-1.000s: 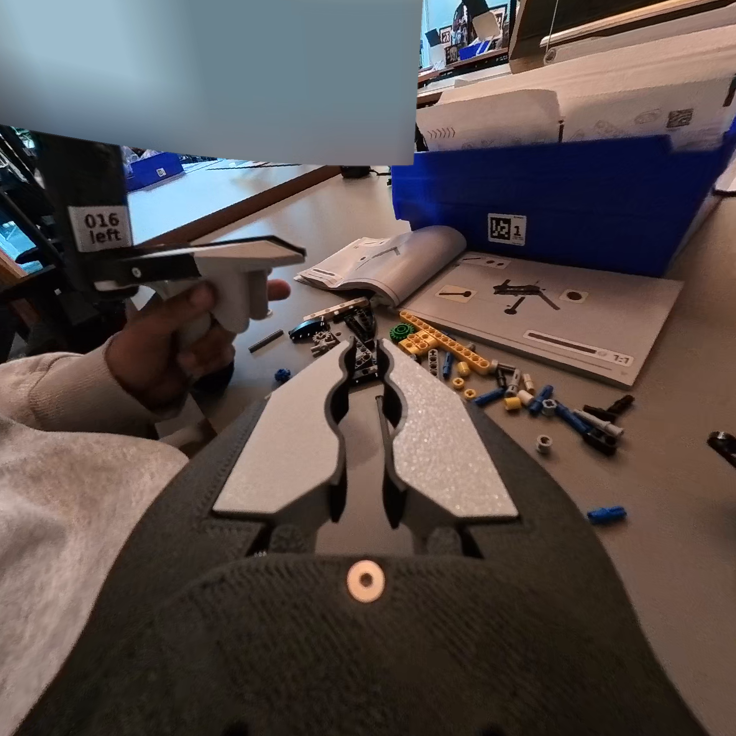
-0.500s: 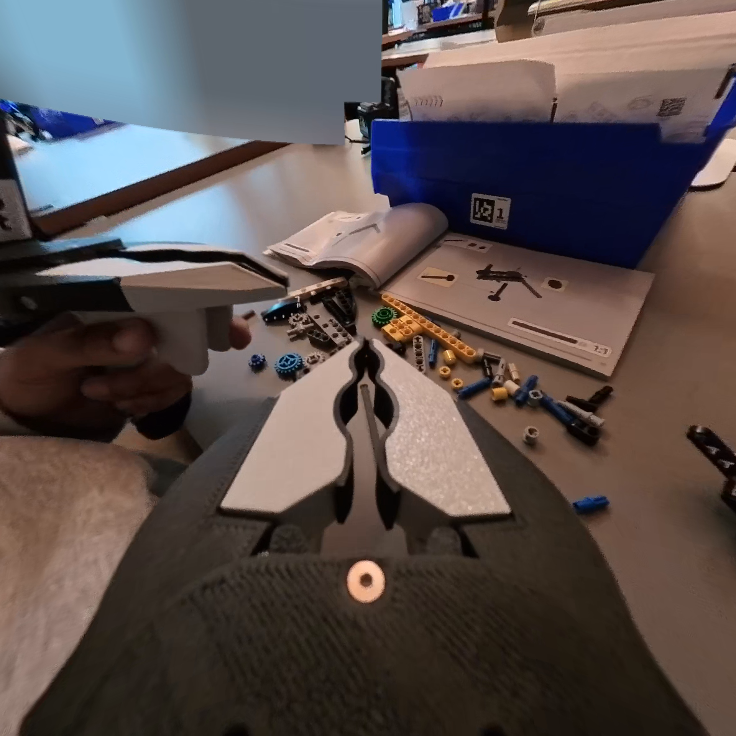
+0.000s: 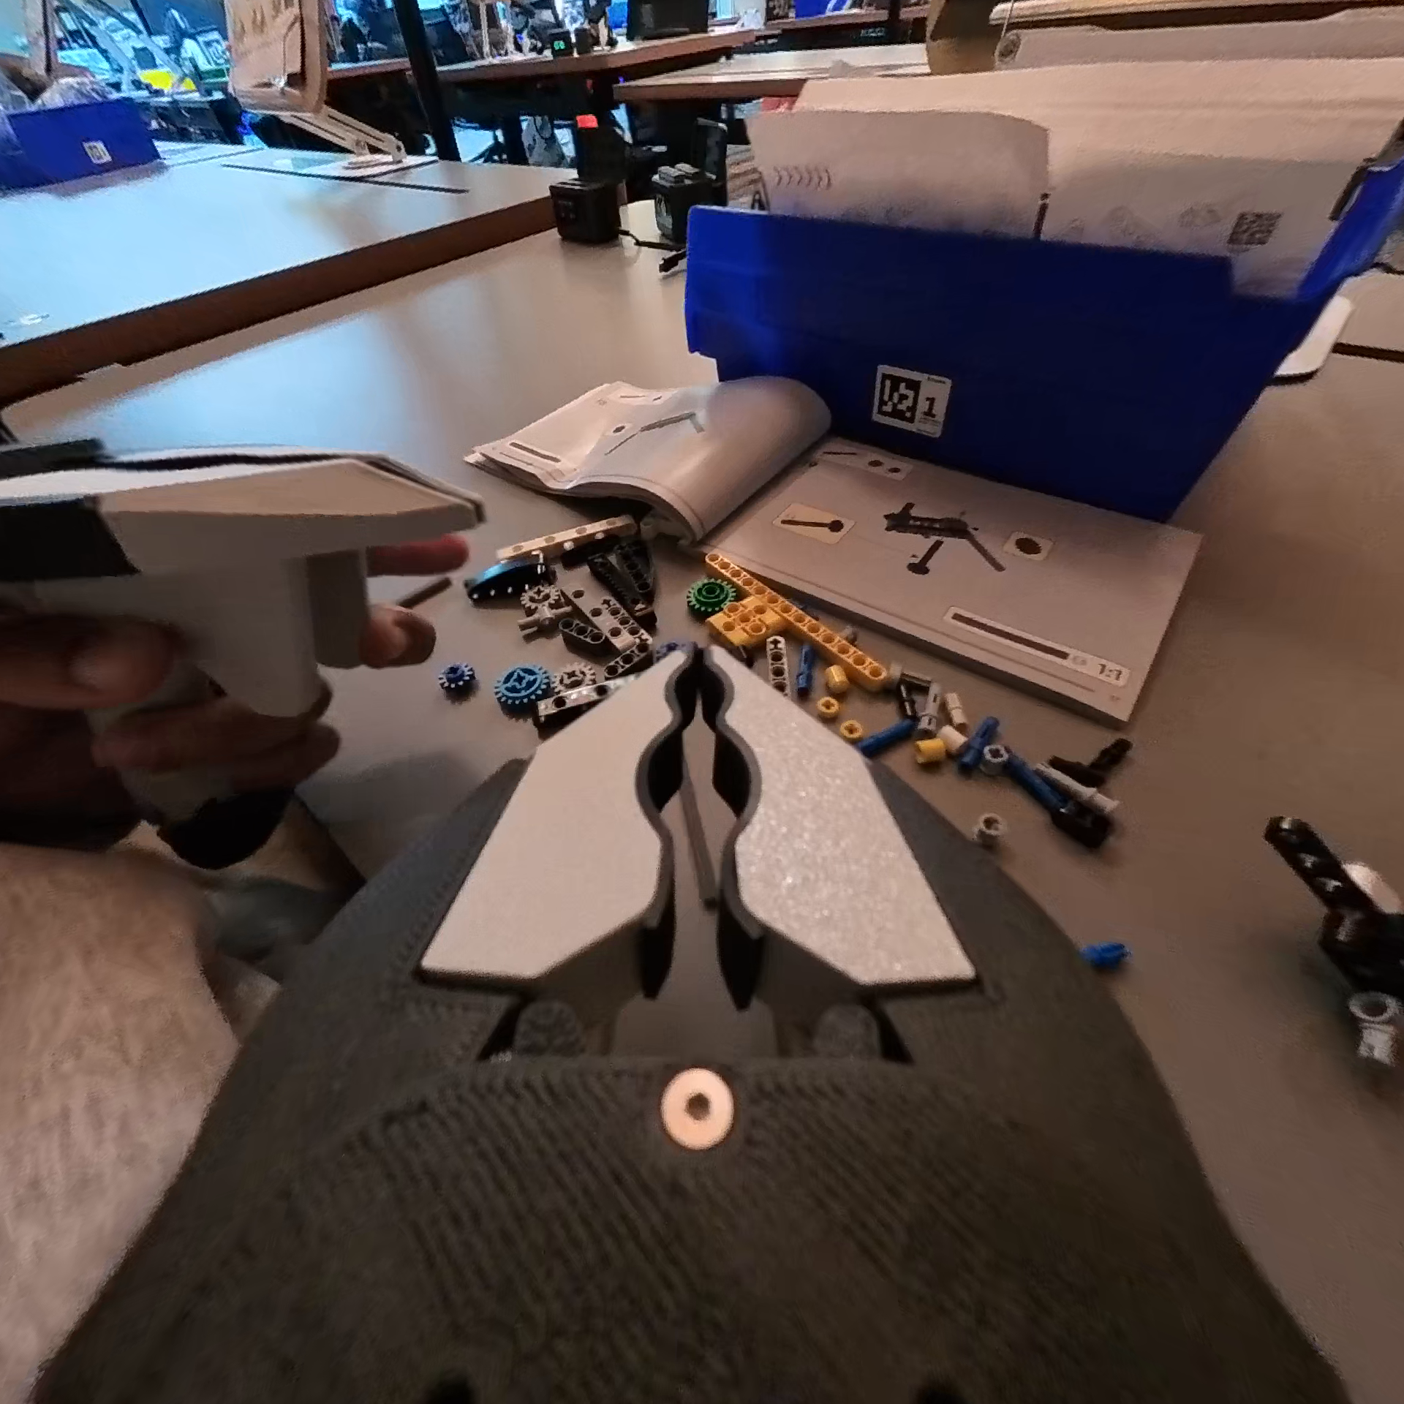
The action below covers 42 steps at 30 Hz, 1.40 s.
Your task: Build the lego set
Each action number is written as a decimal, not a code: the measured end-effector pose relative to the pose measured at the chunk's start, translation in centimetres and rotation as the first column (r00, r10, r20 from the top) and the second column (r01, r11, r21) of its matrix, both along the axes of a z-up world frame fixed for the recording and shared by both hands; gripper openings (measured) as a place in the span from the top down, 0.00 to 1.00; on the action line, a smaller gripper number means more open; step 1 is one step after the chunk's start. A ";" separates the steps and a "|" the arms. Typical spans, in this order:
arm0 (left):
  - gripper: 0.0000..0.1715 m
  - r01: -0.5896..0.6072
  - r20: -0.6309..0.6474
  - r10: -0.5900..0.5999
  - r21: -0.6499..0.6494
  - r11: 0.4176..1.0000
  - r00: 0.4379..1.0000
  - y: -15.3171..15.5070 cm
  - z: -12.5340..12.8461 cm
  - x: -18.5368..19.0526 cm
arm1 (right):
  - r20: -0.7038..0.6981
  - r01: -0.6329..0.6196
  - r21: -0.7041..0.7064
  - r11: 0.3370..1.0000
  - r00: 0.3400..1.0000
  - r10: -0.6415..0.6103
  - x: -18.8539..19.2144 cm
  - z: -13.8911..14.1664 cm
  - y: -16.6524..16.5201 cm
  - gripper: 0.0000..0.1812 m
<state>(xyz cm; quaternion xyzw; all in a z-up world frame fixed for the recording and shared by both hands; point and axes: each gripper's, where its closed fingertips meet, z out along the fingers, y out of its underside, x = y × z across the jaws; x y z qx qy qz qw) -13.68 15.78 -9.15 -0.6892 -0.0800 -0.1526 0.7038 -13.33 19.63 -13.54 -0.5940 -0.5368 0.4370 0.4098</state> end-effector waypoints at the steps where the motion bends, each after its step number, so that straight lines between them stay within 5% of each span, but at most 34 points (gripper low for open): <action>1: 1.00 -0.013 -0.030 0.013 0.014 1.000 0.999 -0.1 0.2 0.1 | 0.002 0.005 0.005 1.000 1.000 -0.005 0.1 0.0 0.1 1.00; 8: 1.00 0.063 0.073 -0.063 0.000 0.998 0.995 0.2 -0.3 0.8 | 0.040 -0.003 0.122 0.993 0.999 -0.002 0.1 -0.5 -0.7 1.00; 16: 1.00 0.059 0.033 -0.057 -0.046 0.997 0.998 1.0 -1.5 1.1 | -0.003 0.102 0.289 0.952 0.994 -0.105 0.3 -0.2 -0.8 1.00; 23: 1.00 0.060 0.094 -0.052 -0.079 0.995 0.994 1.4 -2.0 0.5 | 0.015 0.103 0.044 0.994 0.994 -0.104 0.3 -1.4 -0.5 1.00; 42: 1.00 0.108 0.126 -0.097 -0.077 0.991 0.987 1.5 -2.3 0.7 | -0.030 0.025 0.026 0.999 0.999 -0.024 0.6 -0.9 -1.6 1.00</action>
